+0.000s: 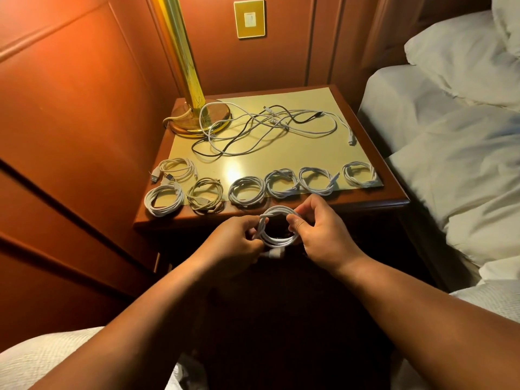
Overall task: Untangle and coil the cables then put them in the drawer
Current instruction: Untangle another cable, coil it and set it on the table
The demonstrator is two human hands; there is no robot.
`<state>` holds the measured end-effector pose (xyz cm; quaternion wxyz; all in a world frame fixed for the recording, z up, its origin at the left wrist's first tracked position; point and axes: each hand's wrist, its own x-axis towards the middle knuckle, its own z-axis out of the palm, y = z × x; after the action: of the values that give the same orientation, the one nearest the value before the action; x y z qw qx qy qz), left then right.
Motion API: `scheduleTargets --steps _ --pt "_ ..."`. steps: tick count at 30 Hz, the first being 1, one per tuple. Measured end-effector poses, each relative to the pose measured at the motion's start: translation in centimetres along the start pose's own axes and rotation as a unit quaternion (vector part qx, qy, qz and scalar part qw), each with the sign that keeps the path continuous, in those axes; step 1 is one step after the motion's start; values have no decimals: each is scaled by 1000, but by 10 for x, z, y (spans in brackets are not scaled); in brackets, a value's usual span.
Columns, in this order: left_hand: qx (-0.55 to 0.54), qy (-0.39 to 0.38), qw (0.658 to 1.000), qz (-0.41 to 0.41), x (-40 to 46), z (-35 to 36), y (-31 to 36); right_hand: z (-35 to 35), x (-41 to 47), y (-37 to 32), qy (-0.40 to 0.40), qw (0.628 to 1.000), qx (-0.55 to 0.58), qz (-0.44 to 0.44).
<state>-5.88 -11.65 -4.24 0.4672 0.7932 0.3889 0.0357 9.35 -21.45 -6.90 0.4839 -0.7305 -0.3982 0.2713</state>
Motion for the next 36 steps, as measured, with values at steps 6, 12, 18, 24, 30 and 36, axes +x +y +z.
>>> scheduleTargets --steps 6,12,18,24,30,36 --pt "-29 59 997 40 2 -2 -7 1 3 -4 13 994 103 44" --pt "-540 117 825 -121 0 28 -4 7 1 -8 -5 890 408 204" --pt "-590 140 786 -118 -3 38 -2 15 -4 -3 -32 905 369 210" --pt "-603 136 775 -129 -1 36 -2 18 -3 0 -22 945 263 193" --pt "-607 150 773 -112 3 33 -2 17 -4 2 -56 960 189 200" --pt "-575 140 802 -84 0 36 -2 15 0 0 -55 955 208 204"
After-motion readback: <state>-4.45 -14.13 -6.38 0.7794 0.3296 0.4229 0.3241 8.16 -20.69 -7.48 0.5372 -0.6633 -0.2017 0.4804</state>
